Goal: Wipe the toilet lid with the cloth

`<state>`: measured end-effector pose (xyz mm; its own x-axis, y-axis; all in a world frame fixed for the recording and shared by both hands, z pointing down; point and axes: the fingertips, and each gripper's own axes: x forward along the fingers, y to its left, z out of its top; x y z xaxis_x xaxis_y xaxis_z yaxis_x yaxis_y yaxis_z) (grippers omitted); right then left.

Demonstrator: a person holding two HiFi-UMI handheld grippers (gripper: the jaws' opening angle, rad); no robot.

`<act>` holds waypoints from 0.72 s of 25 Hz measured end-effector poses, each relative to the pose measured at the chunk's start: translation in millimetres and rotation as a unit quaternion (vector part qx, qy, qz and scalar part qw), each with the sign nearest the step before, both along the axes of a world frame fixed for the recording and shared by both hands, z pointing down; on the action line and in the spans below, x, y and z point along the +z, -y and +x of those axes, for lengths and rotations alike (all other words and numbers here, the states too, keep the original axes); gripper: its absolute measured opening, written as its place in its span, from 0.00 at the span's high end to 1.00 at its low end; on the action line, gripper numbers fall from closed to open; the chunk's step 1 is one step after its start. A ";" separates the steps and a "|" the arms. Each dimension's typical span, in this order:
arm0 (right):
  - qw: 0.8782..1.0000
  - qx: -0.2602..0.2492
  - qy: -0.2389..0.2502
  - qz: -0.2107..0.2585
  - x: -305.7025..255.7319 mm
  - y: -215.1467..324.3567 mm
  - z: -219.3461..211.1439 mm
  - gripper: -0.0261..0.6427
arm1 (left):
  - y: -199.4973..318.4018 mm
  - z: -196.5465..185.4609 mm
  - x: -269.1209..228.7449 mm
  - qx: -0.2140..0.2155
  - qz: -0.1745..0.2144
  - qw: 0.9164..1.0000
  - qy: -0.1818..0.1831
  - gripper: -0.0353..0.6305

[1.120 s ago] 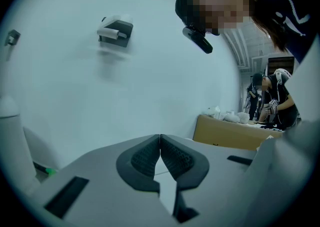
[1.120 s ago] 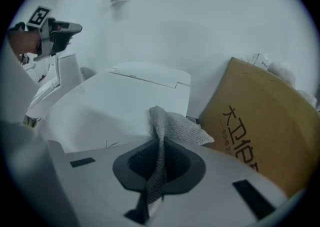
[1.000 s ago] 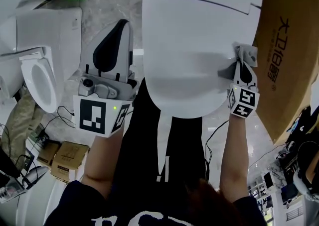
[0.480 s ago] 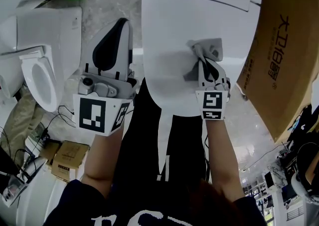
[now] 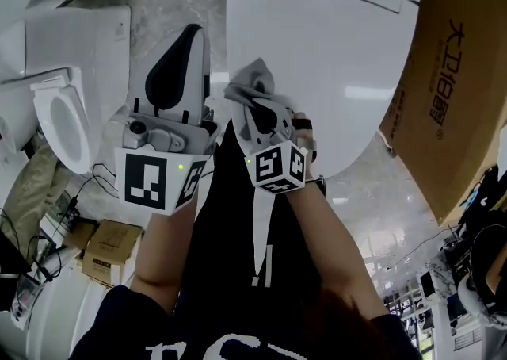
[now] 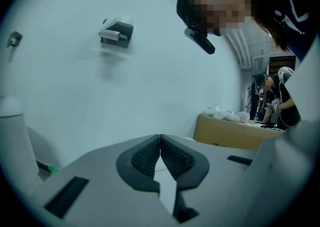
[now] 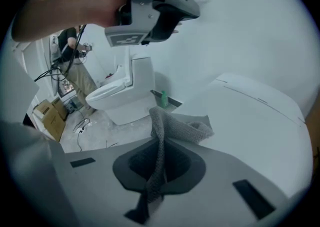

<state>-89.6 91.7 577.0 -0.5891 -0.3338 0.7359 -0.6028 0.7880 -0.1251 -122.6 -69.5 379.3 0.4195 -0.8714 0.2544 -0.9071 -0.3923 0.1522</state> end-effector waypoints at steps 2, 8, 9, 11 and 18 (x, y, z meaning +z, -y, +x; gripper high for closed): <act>0.999 -0.037 -0.002 -0.005 0.9 -13.6 -16.2 0.92 | -0.6 0.2 0.9 -0.001 -0.001 1.000 0.000 0.91; 0.994 -0.112 -0.009 0.014 1.7 -40.9 -32.3 0.92 | -1.0 2.7 1.0 0.004 -0.001 1.000 0.002 0.91; 0.993 -0.117 -0.010 0.016 1.8 -42.7 -30.9 0.92 | -1.2 2.9 0.5 0.005 -0.001 1.000 0.002 0.91; 0.994 -0.111 -0.009 0.015 2.0 -43.0 -24.5 0.92 | -1.8 3.3 -0.7 0.007 0.001 1.000 0.003 0.91; 0.999 -0.021 -0.021 0.013 1.3 -24.5 29.8 0.92 | -6.0 0.3 -2.3 0.007 0.002 1.000 0.004 0.91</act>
<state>-59.9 116.2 578.3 -0.5715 -0.3280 0.7522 -0.5731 0.8156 -0.0798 -122.3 -63.5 377.1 0.4301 -0.8662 0.2543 -0.9025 -0.4060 0.1437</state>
